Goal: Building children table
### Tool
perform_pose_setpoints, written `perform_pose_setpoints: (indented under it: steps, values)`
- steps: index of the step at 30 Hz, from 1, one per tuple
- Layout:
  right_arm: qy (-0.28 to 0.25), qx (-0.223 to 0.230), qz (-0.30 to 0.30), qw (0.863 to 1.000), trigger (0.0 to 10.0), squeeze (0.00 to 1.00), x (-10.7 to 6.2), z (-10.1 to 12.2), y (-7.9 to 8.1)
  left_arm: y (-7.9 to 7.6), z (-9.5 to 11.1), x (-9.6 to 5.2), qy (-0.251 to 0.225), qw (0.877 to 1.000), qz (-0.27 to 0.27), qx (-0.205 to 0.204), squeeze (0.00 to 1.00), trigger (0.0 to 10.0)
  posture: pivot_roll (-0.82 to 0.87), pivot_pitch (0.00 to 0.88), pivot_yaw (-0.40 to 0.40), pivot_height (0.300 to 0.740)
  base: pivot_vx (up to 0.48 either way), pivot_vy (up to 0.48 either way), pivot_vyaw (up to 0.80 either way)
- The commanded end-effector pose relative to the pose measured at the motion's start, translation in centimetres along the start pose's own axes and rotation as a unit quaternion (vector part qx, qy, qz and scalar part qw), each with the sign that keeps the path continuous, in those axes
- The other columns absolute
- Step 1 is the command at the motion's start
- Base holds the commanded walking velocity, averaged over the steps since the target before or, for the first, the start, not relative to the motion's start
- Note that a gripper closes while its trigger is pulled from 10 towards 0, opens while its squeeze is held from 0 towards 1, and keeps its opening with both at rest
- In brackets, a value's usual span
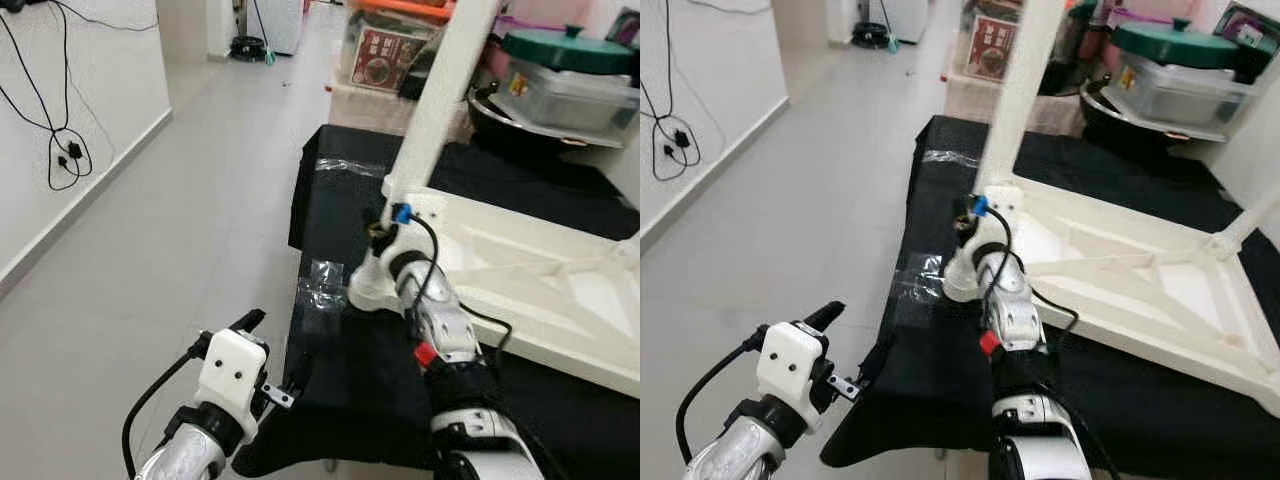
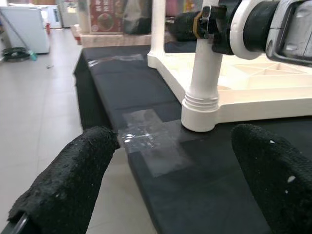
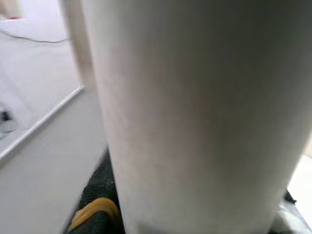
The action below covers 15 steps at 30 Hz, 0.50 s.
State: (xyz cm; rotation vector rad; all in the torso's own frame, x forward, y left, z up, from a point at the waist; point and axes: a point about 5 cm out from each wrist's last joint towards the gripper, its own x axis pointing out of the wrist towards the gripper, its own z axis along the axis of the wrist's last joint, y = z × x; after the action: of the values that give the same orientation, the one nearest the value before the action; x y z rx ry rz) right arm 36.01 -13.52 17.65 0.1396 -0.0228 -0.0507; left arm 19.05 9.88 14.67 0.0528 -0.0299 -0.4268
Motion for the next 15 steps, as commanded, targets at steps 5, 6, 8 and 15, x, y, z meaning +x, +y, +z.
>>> perform_pose_setpoints:
  steps: [5,6,8,15]
  values:
    - [0.044,0.008,-0.099,0.994,0.0,0.0,-1.5,-1.9,-1.0,-0.3,-0.3,-0.3,0.007,1.0,0.0,0.002,0.0,10.0,0.17,0.006,-0.167,0.74,0.0,0.0,0.0]
    - [0.039,0.032,-0.078,0.996,10.0,0.0,-1.4,-2.0,0.0,-0.3,-0.3,-0.3,0.008,1.0,0.001,0.001,0.0,10.0,0.17,0.009,-0.164,0.74,0.0,0.0,0.0]
    - [0.025,0.056,-0.035,0.998,10.0,1.0,-1.0,-1.7,1.1,-0.3,-0.4,-0.3,0.008,1.0,0.001,0.001,0.0,10.0,0.16,0.021,-0.154,0.74,0.0,0.0,0.0]
    - [-0.032,0.091,0.069,0.993,10.0,0.0,0.9,0.9,1.8,-0.3,-0.4,-0.2,0.008,1.0,0.001,0.0,0.0,10.0,0.16,0.016,-0.152,0.74,0.0,0.0,0.0]
